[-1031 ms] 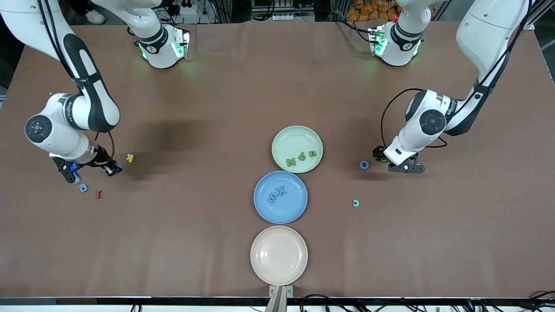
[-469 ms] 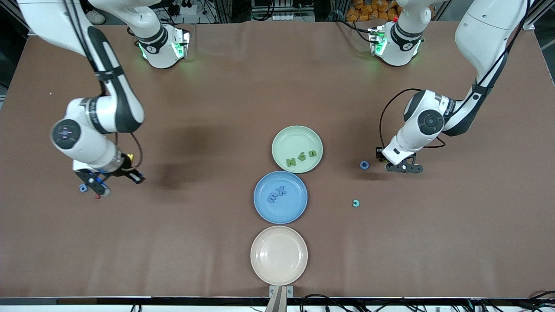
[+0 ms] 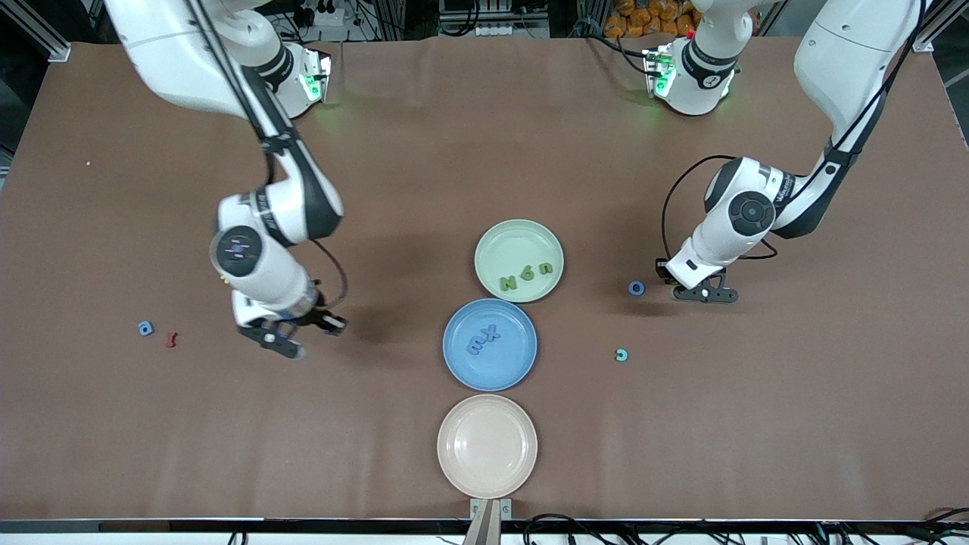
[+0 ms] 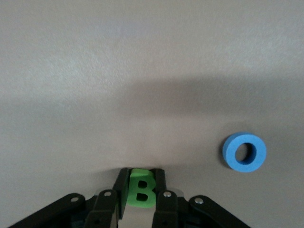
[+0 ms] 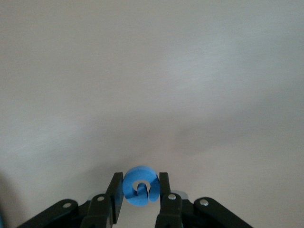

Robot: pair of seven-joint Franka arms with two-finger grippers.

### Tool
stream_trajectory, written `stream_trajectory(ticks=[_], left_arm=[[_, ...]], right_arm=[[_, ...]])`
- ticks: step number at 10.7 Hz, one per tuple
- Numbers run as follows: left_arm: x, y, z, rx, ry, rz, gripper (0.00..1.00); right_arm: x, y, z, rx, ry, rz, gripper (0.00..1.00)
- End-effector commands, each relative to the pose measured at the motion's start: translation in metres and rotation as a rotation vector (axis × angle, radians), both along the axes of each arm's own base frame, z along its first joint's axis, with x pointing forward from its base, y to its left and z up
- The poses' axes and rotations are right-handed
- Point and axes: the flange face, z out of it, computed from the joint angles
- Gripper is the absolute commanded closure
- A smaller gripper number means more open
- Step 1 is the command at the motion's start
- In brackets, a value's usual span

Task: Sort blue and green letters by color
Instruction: 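Drop the c on the blue plate while the left gripper drops the B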

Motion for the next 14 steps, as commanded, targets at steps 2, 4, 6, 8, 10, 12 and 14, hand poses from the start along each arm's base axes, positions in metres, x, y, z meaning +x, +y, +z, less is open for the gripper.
stream_trajectory(ticks=[2, 4, 6, 8, 10, 12, 14], left_arm=[[0.02, -0.027, 0.035, -0.016, -0.083, 0.049, 1.0], [0.024, -0.056, 0.044, -0.04, -0.102, 0.102, 1.0], [0.022, -0.107, 0.047, -0.072, -0.11, 0.182, 1.0], [0.011, -0.171, 0.049, -0.11, -0.11, 0.263, 1.0], [-0.004, -0.225, 0.058, -0.144, -0.115, 0.33, 1.0], [-0.021, -0.261, 0.061, -0.159, -0.109, 0.371, 1.0], [-0.042, -0.285, 0.062, -0.143, -0.099, 0.368, 1.0]], right_arm=[[0.016, 0.103, 0.003, 0.041, -0.066, 0.135, 0.91], [0.006, 0.158, 0.006, 0.076, -0.088, 0.212, 0.91], [-0.006, 0.2, 0.009, 0.128, -0.168, 0.262, 0.91], [-0.016, 0.222, 0.003, 0.153, -0.217, 0.291, 0.89], [-0.023, 0.232, -0.008, 0.161, -0.22, 0.292, 0.28], [-0.024, 0.233, -0.008, 0.168, -0.211, 0.264, 0.0], [-0.019, 0.226, -0.007, 0.163, -0.21, 0.262, 0.0]])
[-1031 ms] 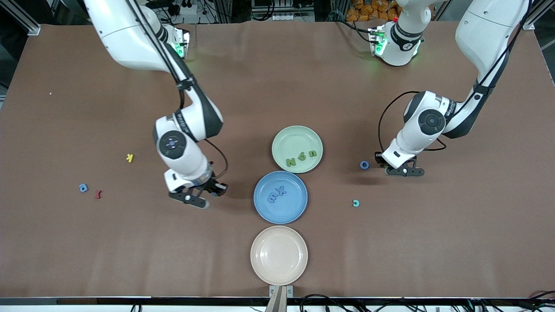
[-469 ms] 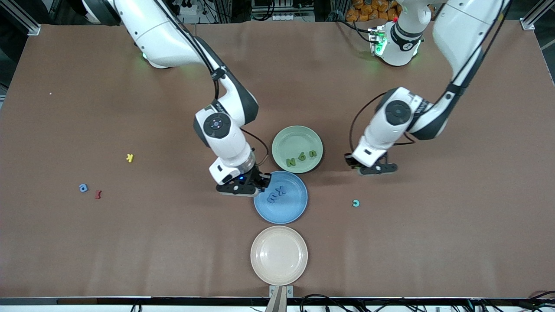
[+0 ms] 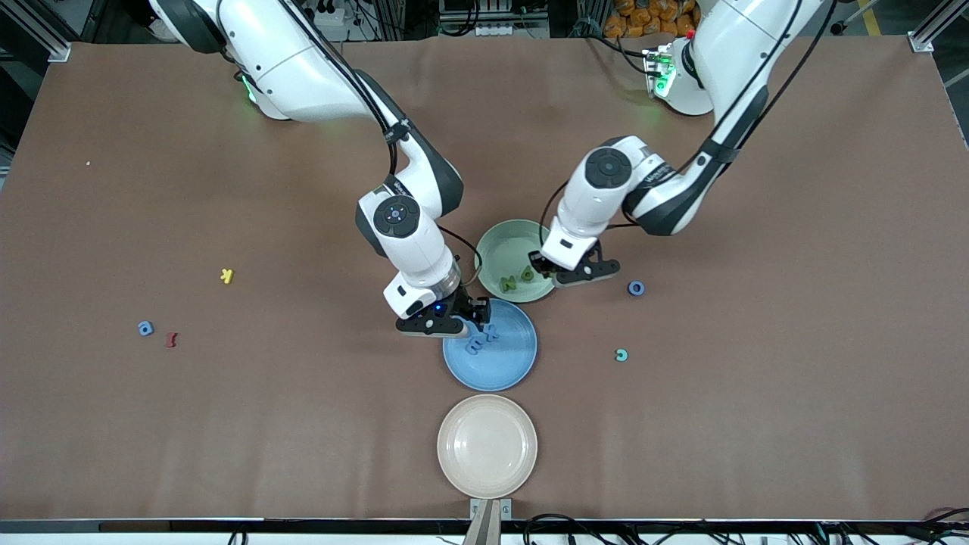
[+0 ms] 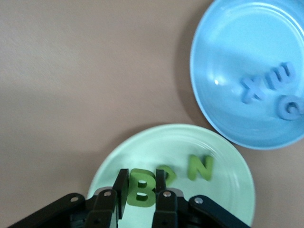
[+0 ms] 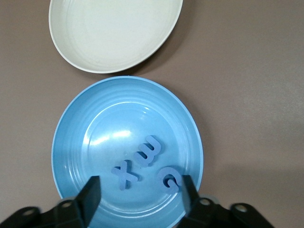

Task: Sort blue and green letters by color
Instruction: 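Drop the c on the blue plate while the left gripper drops the B, then move the right gripper to the blue g while the left gripper withdraws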

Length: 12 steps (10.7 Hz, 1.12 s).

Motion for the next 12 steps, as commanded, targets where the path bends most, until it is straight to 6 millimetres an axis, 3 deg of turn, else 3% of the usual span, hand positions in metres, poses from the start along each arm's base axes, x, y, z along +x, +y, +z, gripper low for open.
stream_trajectory(ticks=[1, 2, 4, 5, 7, 9, 11, 12], left_arm=[[-0.009, -0.018, 0.0, 0.031, 0.004, 0.015, 0.3], [-0.006, -0.013, -0.001, 0.053, -0.004, 0.002, 0.0], [0.019, 0.012, 0.013, 0.097, -0.013, 0.04, 0.0], [0.039, 0.032, 0.02, 0.114, -0.017, 0.059, 0.0], [0.086, 0.084, 0.039, 0.157, -0.018, 0.059, 0.0], [0.115, 0.126, 0.061, 0.186, -0.006, 0.069, 0.0], [0.129, 0.145, 0.072, 0.199, 0.021, 0.07, 0.0], [0.137, 0.174, 0.08, 0.197, 0.046, 0.078, 0.0]], right_arm=[[0.012, -0.008, 0.006, 0.011, 0.003, -0.028, 0.0], [0.016, -0.019, 0.011, -0.004, 0.012, -0.028, 0.0], [0.031, -0.055, 0.023, -0.069, 0.067, 0.01, 0.0], [0.041, -0.082, 0.026, -0.109, 0.093, 0.057, 0.0], [0.051, -0.153, 0.046, -0.154, 0.097, 0.145, 0.0], [0.057, -0.221, 0.05, -0.2, 0.102, 0.24, 0.0], [0.063, -0.307, 0.06, -0.252, 0.154, 0.314, 0.0], [0.068, -0.348, 0.066, -0.28, 0.159, 0.371, 0.0]])
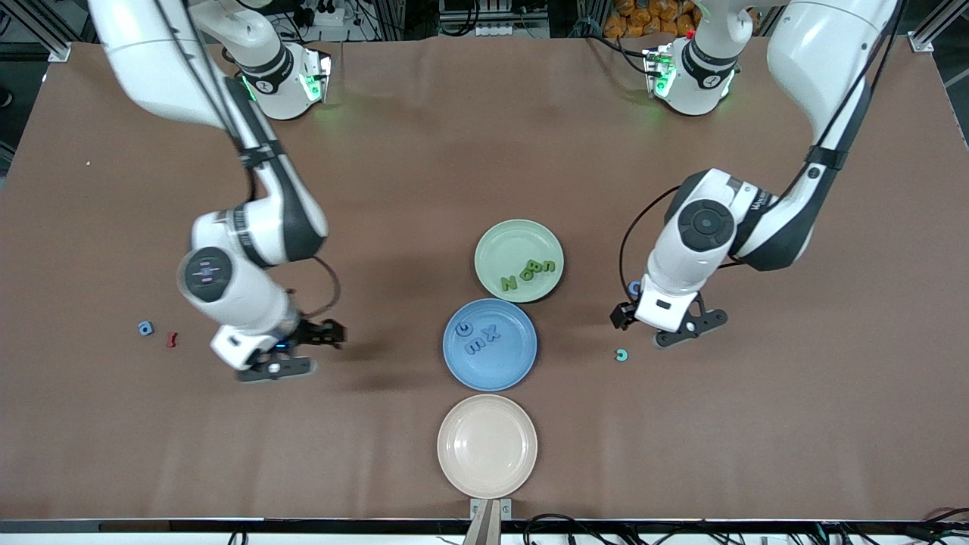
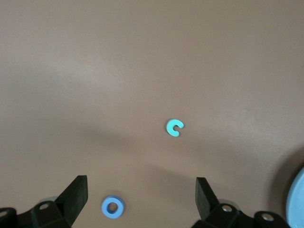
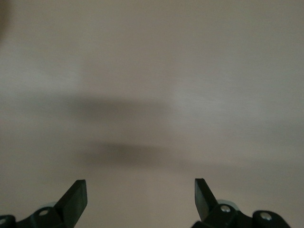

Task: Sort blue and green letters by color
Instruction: 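Move the right gripper to the blue g while the left gripper withdraws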

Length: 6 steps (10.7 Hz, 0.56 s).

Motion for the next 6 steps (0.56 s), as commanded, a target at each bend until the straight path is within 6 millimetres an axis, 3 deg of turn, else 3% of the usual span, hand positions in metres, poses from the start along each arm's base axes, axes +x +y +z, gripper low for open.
stream_trajectory(ticks=[1, 3, 6], left_arm=[[0.013, 0.049, 0.027, -0.004, 0.066, -0.018, 0.0], [0.01, 0.085, 0.041, 0.017, 0.153, -0.049, 0.0], [-0.023, 0.095, 0.058, 0.034, 0.295, -0.14, 0.0]], right_arm=[[-0.007, -0.103, 0.02, -0.044, 0.045, 0.138, 0.0], [-0.016, -0.168, 0.021, -0.05, 0.06, 0.226, 0.0], [-0.034, -0.259, 0.022, -0.058, 0.07, 0.367, 0.0]])
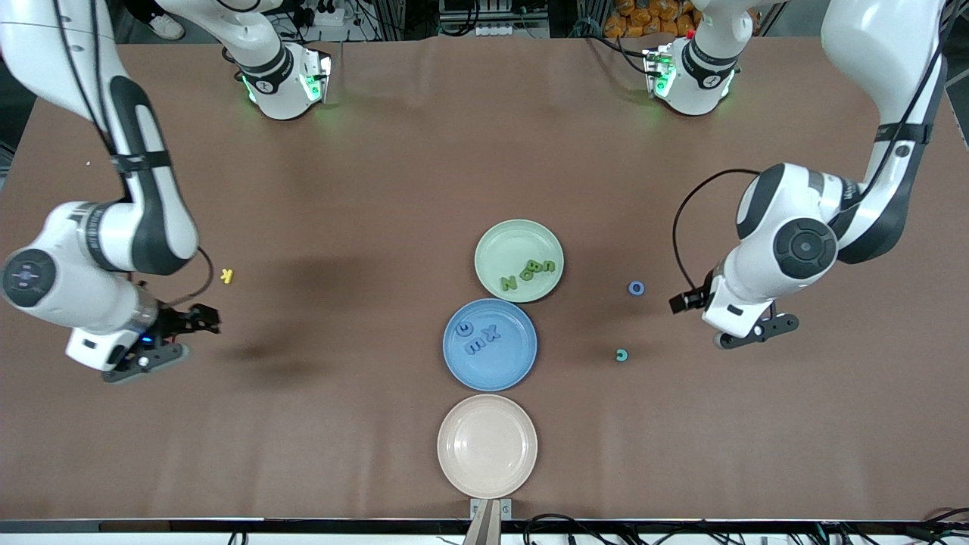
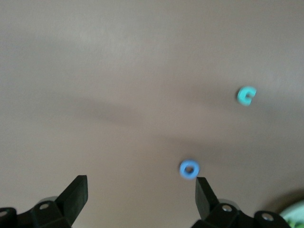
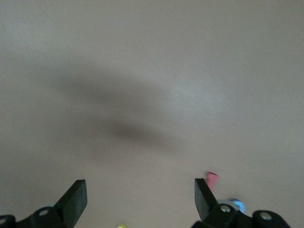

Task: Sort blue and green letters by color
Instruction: 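Move the right gripper to the blue g while the left gripper withdraws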

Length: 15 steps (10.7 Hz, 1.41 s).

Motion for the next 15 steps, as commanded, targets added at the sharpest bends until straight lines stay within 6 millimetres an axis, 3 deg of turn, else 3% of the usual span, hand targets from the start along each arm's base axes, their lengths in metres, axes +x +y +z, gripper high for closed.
stream_trajectory(ticks=[1, 4, 6, 9, 12, 15], left_arm=[[-0.045, 0.003, 0.022, -0.005, 0.081, -0.067, 0.0], [-0.074, 0.025, 0.043, -0.046, 0.088, -0.139, 0.0], [-0.092, 0.031, 0.067, -0.038, 0.055, -0.156, 0.0], [-0.095, 0.037, 0.118, -0.057, -0.045, -0.129, 0.0], [-0.074, 0.043, 0.199, -0.117, -0.204, -0.085, 0.0], [-0.062, 0.043, 0.254, -0.133, -0.153, -0.124, 0.0]], right_arm=[[-0.027, -0.07, 0.005, 0.008, 0.01, 0.141, 0.0], [-0.041, -0.121, -0.007, 0.006, 0.011, 0.191, 0.0], [-0.044, -0.157, -0.028, -0.009, -0.016, 0.231, 0.0], [-0.042, -0.169, -0.062, -0.03, -0.042, 0.233, 0.0], [-0.044, -0.175, -0.088, -0.032, -0.046, 0.227, 0.0], [-0.048, -0.178, -0.11, -0.035, -0.047, 0.219, 0.0]])
